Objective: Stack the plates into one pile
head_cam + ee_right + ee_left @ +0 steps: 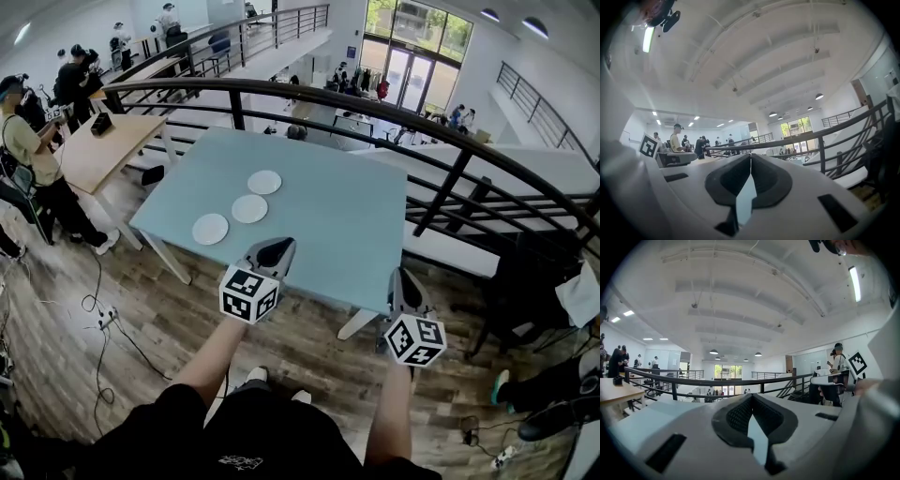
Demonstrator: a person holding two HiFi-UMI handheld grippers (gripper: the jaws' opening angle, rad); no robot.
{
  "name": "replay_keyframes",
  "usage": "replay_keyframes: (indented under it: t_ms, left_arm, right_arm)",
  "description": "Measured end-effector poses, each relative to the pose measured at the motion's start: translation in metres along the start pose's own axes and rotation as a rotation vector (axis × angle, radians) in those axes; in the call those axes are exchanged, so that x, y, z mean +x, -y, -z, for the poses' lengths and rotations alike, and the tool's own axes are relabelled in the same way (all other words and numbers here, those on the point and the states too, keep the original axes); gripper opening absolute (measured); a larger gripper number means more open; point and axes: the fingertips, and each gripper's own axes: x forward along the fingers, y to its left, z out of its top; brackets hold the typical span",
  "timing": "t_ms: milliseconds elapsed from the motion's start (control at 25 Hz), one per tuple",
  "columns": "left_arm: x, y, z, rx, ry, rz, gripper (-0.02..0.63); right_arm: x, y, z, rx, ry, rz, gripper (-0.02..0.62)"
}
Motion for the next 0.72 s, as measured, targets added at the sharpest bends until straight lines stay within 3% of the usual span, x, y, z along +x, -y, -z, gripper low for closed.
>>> replay_keyframes:
  t_ms: [320, 720]
  left_arm:
    - [-0.007, -0.033, -0.007, 0.012, 0.006, -0.031, 0.008]
    - [-0.029, -0.124, -0.012, 0.018, 0.009, -0.035, 0.008]
  right_arm:
    - [0.029, -0.029, -0.001, -0.005, 0.002, -0.044, 0.008]
    - [0.089, -0.102, 0.006, -0.016, 0.002, -0.057, 0.008]
